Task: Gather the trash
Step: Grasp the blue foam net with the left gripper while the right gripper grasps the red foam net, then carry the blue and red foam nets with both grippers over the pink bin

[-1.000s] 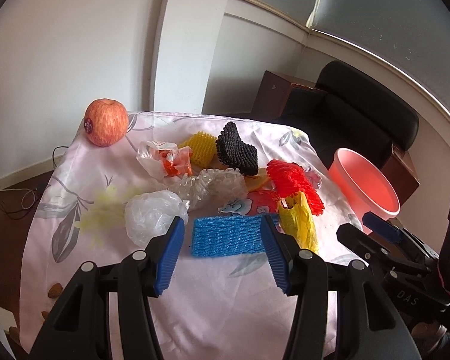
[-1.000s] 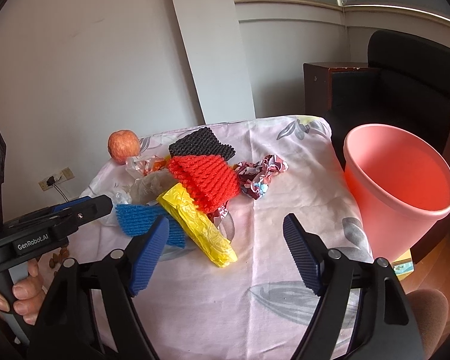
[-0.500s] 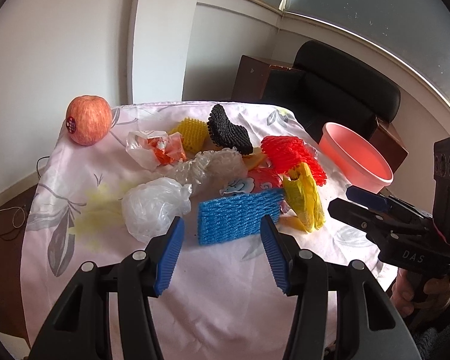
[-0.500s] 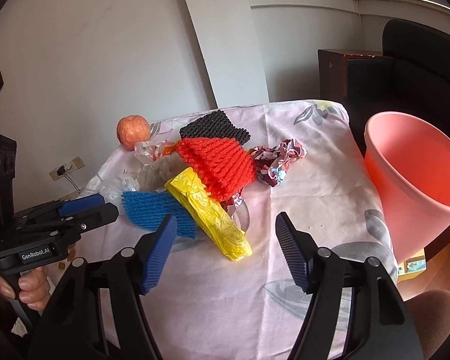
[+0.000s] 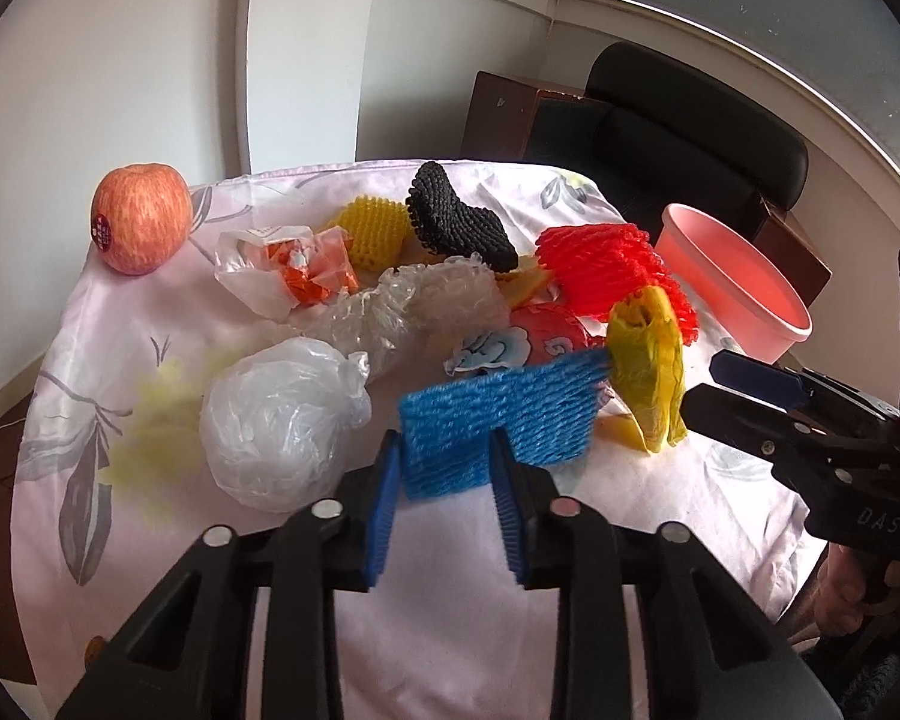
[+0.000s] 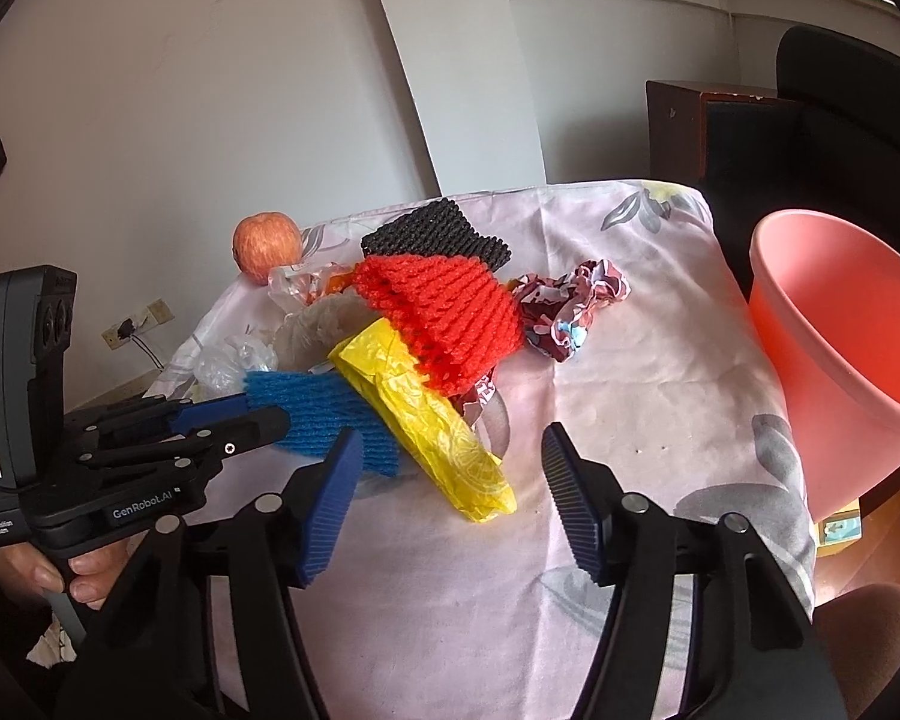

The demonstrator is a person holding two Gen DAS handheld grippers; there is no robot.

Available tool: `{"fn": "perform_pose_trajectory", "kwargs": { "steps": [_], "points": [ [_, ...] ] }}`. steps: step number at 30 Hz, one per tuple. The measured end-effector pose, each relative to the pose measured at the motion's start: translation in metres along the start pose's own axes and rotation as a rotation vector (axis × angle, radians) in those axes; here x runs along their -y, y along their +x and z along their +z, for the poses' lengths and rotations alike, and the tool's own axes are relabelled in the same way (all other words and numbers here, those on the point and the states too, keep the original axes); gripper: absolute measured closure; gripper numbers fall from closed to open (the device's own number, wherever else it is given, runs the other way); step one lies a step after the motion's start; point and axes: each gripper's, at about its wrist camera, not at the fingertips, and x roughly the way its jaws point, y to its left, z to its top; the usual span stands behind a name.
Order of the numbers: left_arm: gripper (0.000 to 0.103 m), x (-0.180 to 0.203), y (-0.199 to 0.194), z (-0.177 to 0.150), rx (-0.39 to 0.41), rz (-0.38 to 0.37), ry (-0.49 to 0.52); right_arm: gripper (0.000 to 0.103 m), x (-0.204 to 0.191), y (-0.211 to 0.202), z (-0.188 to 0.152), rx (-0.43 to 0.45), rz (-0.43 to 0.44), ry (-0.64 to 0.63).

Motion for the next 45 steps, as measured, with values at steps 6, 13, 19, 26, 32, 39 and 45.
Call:
{"fn": "perform_pose_trajectory", "kwargs": {
  "steps": [6, 13, 19, 26, 32, 39, 45],
  "points": [
    [0.098, -0.002, -0.004, -0.007, 0.001, -0.031, -0.008, 0.063, 0.001, 0.012, 0.000, -0.051, 0.032, 0.014],
    [0.100, 0.003, -0.025, -0.007, 0.047, -0.056, 0.018, 0.099, 0.008, 0.011, -0.001, -0.052, 0.077, 0.052],
    [0.100, 0.014, -0.052, 0.000, 0.112, -0.077, 0.067, 0.102, 0.005, -0.008, 0.002, 0.010, 0.108, 0.031],
    [0.100, 0.022, -0.075, 0.006, 0.171, -0.090, 0.089, 0.102, 0.006, -0.025, 0.005, 0.064, 0.092, 0.034],
    [0.100, 0.018, -0.085, 0.009, 0.200, -0.094, 0.064, 0.101, 0.020, -0.026, 0.012, 0.053, 0.109, 0.108],
    [0.100, 0.010, -0.088, 0.012, 0.213, -0.092, 0.039, 0.071, 0.014, -0.017, 0.021, 0.036, 0.108, 0.097],
    [0.100, 0.004, -0.085, 0.013, 0.211, -0.095, 0.021, 0.067, 0.013, -0.007, 0.032, 0.033, 0.091, 0.071]
  ]
}}
